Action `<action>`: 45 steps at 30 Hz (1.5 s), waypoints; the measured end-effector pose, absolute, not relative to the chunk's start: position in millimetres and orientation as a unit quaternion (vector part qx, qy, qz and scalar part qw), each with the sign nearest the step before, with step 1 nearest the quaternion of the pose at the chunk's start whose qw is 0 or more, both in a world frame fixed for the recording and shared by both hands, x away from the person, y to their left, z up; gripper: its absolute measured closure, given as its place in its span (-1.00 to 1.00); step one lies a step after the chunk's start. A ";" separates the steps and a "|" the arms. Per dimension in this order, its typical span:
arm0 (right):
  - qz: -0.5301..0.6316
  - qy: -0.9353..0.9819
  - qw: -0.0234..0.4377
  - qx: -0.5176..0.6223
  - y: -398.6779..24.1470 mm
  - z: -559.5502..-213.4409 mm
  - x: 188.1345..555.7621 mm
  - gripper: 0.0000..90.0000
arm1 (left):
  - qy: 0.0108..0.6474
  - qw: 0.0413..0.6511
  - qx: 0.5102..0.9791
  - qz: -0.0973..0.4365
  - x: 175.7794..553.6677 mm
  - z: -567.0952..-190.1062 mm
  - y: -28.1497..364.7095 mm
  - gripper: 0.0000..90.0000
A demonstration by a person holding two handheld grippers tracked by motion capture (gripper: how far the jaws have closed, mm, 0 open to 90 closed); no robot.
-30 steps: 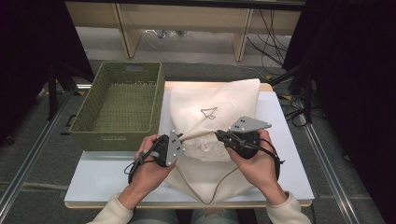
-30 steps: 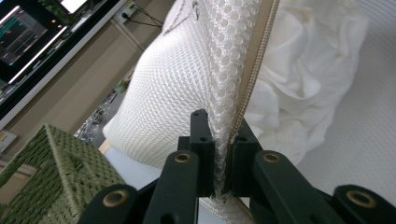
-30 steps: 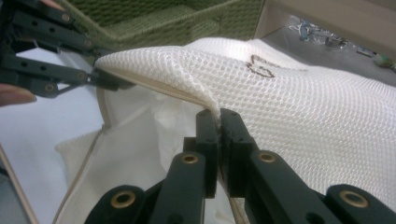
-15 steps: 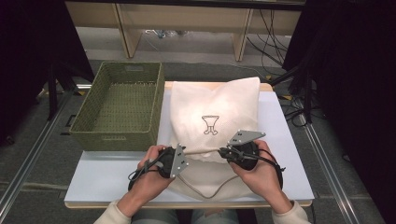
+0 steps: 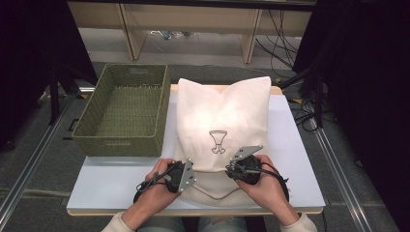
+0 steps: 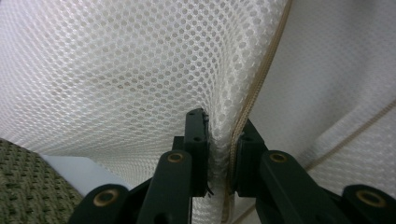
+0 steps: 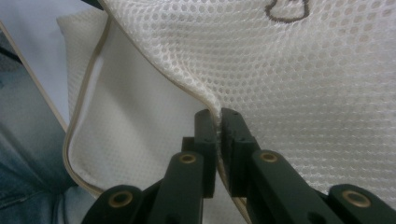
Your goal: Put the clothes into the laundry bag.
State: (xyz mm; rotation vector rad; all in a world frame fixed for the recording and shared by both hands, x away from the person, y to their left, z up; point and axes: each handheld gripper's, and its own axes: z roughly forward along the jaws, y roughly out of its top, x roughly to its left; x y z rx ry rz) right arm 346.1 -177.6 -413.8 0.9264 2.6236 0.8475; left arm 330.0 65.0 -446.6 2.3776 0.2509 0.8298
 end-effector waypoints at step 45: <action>0.421 0.791 0.190 0.402 -215.6 -382.5 370.3 0.38 | 0.238 0.497 0.797 0.249 311.9 -415.5 138.4 -0.07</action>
